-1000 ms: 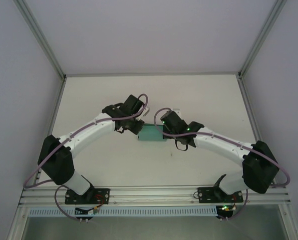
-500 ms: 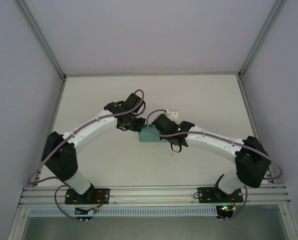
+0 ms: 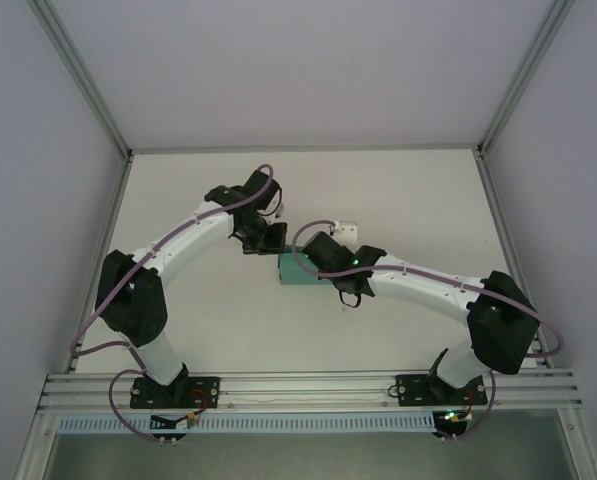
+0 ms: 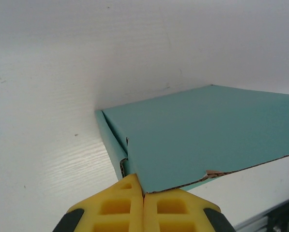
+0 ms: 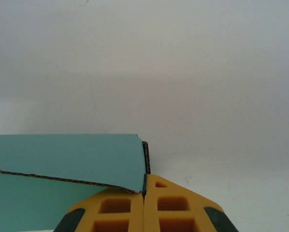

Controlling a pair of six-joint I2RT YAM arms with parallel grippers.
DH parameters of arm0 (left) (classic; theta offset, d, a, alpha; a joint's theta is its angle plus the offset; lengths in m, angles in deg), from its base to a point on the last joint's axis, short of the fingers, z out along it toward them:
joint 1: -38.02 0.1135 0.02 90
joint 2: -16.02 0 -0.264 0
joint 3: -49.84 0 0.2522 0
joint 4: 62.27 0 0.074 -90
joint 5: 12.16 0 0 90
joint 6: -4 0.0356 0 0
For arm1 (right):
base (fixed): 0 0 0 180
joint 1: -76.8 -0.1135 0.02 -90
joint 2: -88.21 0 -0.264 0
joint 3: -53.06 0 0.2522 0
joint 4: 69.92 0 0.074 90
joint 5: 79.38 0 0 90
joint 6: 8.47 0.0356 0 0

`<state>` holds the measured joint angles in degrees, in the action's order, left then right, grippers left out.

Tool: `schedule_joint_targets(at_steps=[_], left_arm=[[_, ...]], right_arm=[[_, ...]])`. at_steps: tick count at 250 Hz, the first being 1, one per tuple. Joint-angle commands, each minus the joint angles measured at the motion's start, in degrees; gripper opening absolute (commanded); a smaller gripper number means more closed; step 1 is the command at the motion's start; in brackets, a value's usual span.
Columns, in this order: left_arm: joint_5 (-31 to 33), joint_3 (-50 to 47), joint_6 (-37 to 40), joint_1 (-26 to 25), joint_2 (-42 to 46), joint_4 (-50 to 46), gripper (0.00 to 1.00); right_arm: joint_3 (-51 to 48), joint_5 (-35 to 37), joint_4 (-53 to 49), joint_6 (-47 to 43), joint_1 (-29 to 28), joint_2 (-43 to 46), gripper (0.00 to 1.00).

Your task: Assemble paper box

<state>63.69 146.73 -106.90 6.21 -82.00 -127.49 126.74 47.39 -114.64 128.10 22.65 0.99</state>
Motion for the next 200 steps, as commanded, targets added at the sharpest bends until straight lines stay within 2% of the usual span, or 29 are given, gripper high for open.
schedule_joint_targets(at_steps=[1,40,98,200], left_arm=[[-3.3,0.1,-2.8,-0.1,-1.9,-5.4,0.0],[-2.2,-3.2,-2.0,-0.5,-0.8,-2.0,0.0],[9.7,-8.7,0.4,-3.2,2.9,-0.5,0.0],[12.4,-21.7,-6.9,-7.5,7.7,11.8,0.0]], right_arm=[[-4.4,-7.1,-8.3,2.7,-0.9,-3.3,0.0],[-4.9,-7.4,-7.5,2.9,-0.9,-3.0,0.0],[-4.9,-7.3,-7.1,2.6,-0.9,-3.4,0.0],[-6.7,-7.6,-4.3,3.7,-1.1,-3.1,0.0]])
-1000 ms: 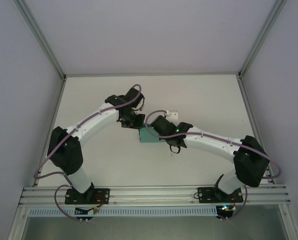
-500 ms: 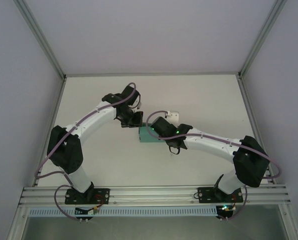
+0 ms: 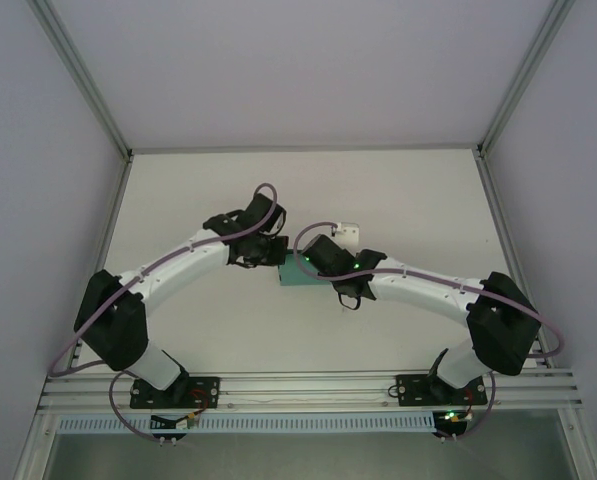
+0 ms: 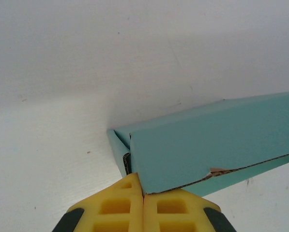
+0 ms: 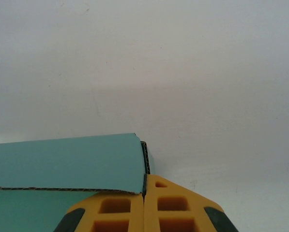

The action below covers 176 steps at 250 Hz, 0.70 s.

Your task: Assemble paper box

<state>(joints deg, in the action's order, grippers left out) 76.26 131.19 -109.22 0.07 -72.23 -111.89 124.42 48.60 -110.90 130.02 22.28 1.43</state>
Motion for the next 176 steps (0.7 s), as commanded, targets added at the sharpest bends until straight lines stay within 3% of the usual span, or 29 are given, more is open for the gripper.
schedule_joint_targets(at_steps=[1,21,86,133,176], left_arm=[[0.0,-6.2,-4.6,-1.5,-2.0,-3.8,0.0],[3.1,-8.0,-5.7,-2.6,-1.0,-3.8,0.0],[4.7,-13.7,-6.5,-4.9,0.9,0.6,0.0],[7.1,-15.6,-6.3,-6.3,1.0,3.4,0.0],[9.3,-14.8,-5.8,-7.4,0.8,3.3,0.0]], right_arm=[[-4.4,-8.8,-8.1,1.8,-0.7,-3.5,0.0],[-4.8,-8.7,-7.7,2.1,-0.8,-3.0,0.0],[-8.8,-8.8,-0.6,-1.8,-0.8,3.1,0.0],[-10.7,-12.3,9.1,-7.5,-0.8,8.8,0.16],[-7.4,-8.1,5.7,-5.8,-0.7,11.7,0.28]])
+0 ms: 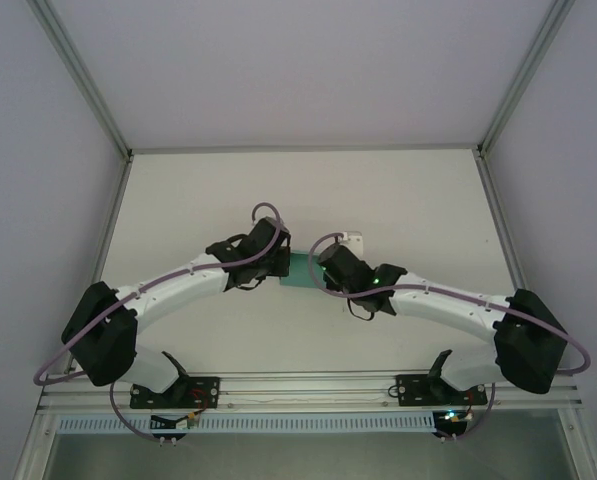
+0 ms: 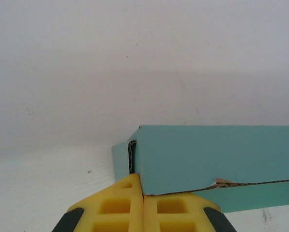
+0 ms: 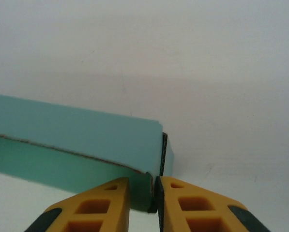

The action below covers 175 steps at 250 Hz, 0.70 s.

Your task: Assemble paper box

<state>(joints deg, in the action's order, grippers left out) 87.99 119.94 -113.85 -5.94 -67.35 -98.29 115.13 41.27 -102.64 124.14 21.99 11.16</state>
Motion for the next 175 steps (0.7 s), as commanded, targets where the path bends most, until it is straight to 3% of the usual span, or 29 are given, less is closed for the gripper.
schedule_joint_targets(at_steps=[1,33,81,132,175], left_arm=[[-2.4,-3.5,-1.2,-1.6,-4.1,-10.3,0.0],[-1.5,-3.4,-1.0,-2.2,-4.2,-10.0,0.0],[-0.9,-2.8,0.0,-3.4,-4.5,-10.1,0.0],[-0.8,-2.0,0.9,-3.5,-4.7,-10.8,0.0],[-0.9,-1.6,1.7,-3.8,-4.2,-11.1,0.0]], right_arm=[[2.0,-0.7,-2.6,0.1,-0.4,2.0,0.28],[2.5,-0.3,-1.9,0.3,-0.3,3.3,0.47],[3.9,1.0,-2.6,0.6,0.9,4.4,0.63],[5.4,-3.4,-1.3,0.4,7.1,3.2,0.64],[5.8,-8.8,0.7,0.9,10.5,-0.3,0.59]])
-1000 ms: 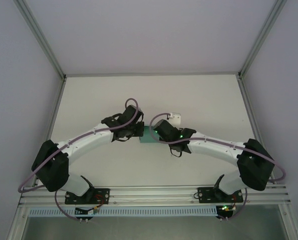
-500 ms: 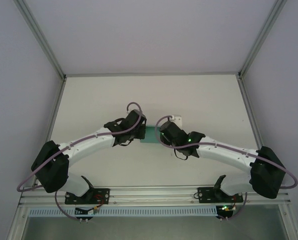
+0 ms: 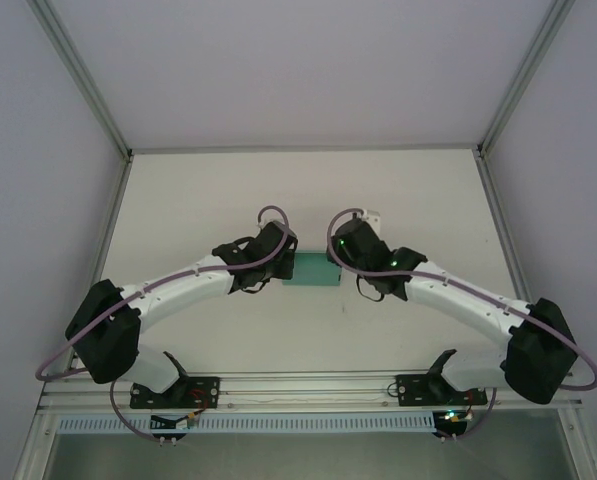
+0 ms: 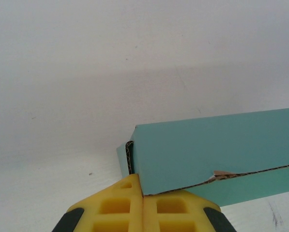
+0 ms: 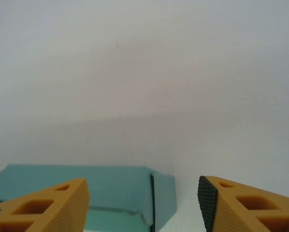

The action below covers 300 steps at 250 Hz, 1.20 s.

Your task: Assemble paper box

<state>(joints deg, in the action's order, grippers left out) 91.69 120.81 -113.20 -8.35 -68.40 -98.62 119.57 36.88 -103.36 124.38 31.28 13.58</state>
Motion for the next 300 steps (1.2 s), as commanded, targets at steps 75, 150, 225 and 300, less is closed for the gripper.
schedule_joint_targets(at_steps=[75,150,225,300], left_arm=[[-6.1,-0.8,2.4,-1.2,-2.0,-10.7,0.06],[-9.2,3.2,4.9,-1.2,3.6,-12.4,0.27],[-8.9,8.4,4.5,-1.2,2.6,-16.6,0.34],[-12.5,10.5,-3.1,4.9,1.9,-17.8,0.54]], right_arm=[[-1.6,-8.6,-0.1,4.3,2.7,-6.4,0.46],[-6.9,-11.9,2.2,8.2,2.7,-6.1,0.39],[-9.5,-12.8,2.8,10.3,2.6,-6.6,0.34],[-12.2,-11.5,3.6,8.6,2.4,-5.7,0.33]])
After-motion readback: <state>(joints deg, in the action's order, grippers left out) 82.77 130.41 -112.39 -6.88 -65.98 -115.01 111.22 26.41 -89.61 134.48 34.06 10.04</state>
